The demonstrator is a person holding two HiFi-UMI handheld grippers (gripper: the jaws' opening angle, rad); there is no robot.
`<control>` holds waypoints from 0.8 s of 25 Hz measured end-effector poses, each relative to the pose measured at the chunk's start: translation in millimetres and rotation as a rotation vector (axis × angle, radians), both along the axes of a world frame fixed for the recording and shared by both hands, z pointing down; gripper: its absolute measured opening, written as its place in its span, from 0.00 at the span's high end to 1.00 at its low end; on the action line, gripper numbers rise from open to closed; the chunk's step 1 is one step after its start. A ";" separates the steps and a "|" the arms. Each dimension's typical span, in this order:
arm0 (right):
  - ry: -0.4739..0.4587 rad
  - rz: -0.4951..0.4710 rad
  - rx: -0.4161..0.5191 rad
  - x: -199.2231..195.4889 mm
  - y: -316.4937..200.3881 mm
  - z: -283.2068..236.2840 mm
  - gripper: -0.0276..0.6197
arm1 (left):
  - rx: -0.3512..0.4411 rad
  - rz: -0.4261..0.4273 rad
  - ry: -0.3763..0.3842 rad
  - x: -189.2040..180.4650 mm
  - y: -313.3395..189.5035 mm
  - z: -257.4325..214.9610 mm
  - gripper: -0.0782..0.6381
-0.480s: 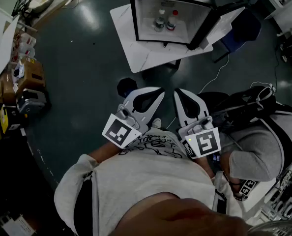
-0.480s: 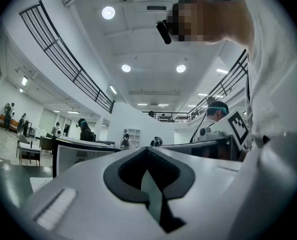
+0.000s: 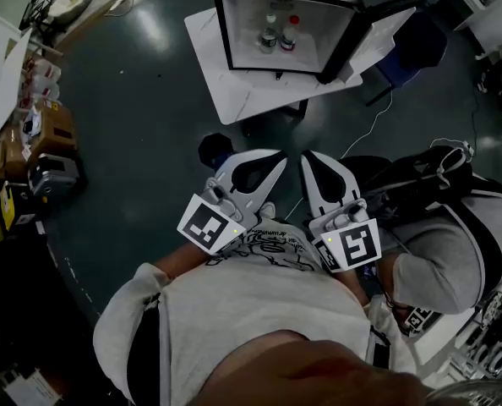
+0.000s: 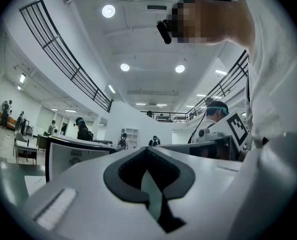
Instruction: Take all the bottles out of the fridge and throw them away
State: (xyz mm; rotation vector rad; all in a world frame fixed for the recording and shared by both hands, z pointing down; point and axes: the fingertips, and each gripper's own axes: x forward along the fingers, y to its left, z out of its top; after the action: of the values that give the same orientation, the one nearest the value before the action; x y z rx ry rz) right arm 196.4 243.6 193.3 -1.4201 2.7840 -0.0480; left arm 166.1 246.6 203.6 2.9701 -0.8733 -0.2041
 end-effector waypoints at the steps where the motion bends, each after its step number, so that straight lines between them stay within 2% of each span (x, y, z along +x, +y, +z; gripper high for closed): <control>1: -0.009 0.001 0.002 3.7 -0.7 -0.5 0.94 | -0.019 0.002 -0.004 4.0 0.4 1.5 0.88; 9: -0.013 -0.020 -0.008 23.6 8.5 3.2 0.94 | -0.038 -0.017 -0.007 24.2 9.6 4.3 0.88; 13: -0.023 -0.043 -0.018 25.8 12.3 6.8 0.94 | -0.001 -0.044 0.009 24.1 11.2 5.4 0.88; 17: -0.022 -0.060 -0.014 24.7 12.0 2.2 0.94 | -0.053 -0.050 0.005 26.3 13.5 8.4 0.88; 20: -0.020 -0.064 -0.011 24.2 9.8 1.2 0.94 | -0.012 -0.060 0.014 25.1 10.7 4.6 0.88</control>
State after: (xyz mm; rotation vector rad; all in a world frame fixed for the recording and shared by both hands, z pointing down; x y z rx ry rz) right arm 220.6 253.4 194.5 -1.3246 2.8170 -0.0776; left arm 191.2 257.3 208.2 2.9305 -0.9588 -0.2209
